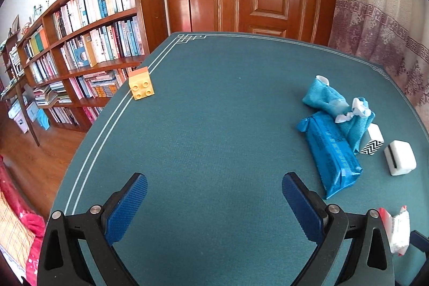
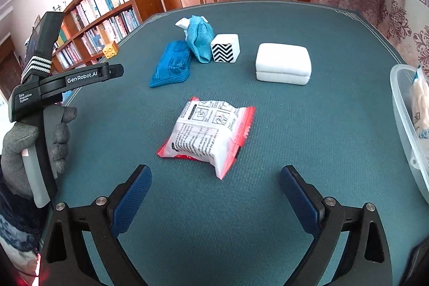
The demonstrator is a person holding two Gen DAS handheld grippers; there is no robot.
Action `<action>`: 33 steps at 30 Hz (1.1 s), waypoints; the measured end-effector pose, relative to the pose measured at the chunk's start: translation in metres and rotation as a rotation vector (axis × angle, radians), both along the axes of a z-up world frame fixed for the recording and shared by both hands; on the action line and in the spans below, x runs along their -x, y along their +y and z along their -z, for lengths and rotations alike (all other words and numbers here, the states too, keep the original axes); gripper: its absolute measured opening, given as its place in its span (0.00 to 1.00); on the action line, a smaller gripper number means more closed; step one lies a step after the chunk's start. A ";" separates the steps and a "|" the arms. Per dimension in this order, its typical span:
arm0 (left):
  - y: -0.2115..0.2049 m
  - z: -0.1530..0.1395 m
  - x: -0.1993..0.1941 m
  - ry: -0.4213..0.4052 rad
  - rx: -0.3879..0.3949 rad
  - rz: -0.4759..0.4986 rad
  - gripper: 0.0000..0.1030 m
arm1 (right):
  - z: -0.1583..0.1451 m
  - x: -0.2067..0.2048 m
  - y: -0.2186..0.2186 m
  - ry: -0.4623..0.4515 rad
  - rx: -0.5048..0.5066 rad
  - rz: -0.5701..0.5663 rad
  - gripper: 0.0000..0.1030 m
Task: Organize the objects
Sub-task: 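Approach the red-white packet with the right gripper while the left approaches the orange block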
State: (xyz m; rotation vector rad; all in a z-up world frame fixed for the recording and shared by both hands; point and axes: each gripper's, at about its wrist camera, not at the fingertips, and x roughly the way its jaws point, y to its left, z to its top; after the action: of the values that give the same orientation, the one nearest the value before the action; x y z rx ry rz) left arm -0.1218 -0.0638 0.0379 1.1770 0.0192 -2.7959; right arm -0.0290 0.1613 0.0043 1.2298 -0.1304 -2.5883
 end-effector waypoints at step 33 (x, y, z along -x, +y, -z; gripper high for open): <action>-0.109 -0.002 0.100 0.002 0.026 -0.269 0.99 | -0.001 0.022 -0.024 0.065 -0.104 0.104 0.72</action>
State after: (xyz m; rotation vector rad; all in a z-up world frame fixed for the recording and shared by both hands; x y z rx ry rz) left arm -0.2218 -0.1728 0.0404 1.0771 0.1305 -2.5549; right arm -0.0512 0.1373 0.0050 1.2024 -0.0481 -2.7527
